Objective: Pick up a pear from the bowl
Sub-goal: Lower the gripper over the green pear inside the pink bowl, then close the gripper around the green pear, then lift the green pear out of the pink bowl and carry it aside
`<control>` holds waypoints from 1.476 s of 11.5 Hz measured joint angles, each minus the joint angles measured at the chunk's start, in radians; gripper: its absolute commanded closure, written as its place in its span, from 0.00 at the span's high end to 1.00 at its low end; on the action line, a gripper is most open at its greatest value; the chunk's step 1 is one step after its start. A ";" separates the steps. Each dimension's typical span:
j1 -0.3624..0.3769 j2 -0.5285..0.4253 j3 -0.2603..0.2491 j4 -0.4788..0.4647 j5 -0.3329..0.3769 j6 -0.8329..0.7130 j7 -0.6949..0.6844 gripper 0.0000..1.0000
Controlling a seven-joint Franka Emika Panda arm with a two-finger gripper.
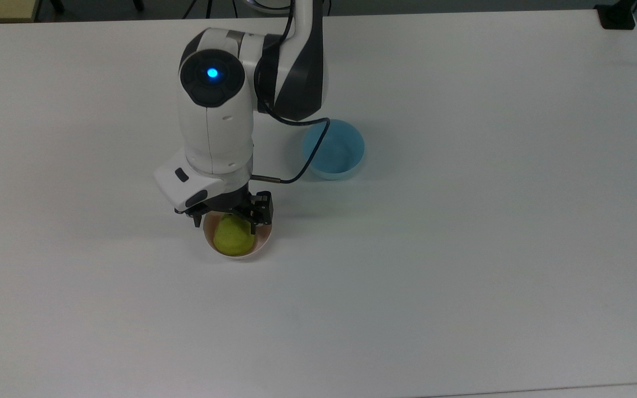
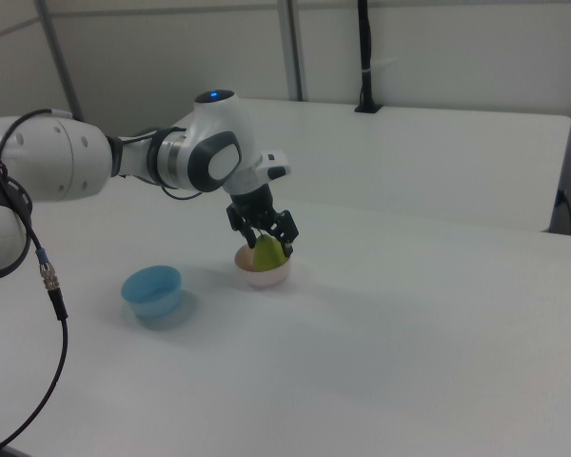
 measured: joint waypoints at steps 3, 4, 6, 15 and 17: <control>0.020 0.021 0.000 0.000 0.000 0.026 -0.001 0.73; 0.025 0.022 0.000 0.000 -0.001 0.029 -0.001 0.62; 0.026 0.023 0.000 0.000 -0.020 0.029 -0.001 0.34; 0.022 -0.121 -0.005 -0.017 -0.024 -0.046 -0.031 0.26; 0.009 -0.227 -0.008 -0.122 -0.024 -0.056 -0.104 0.27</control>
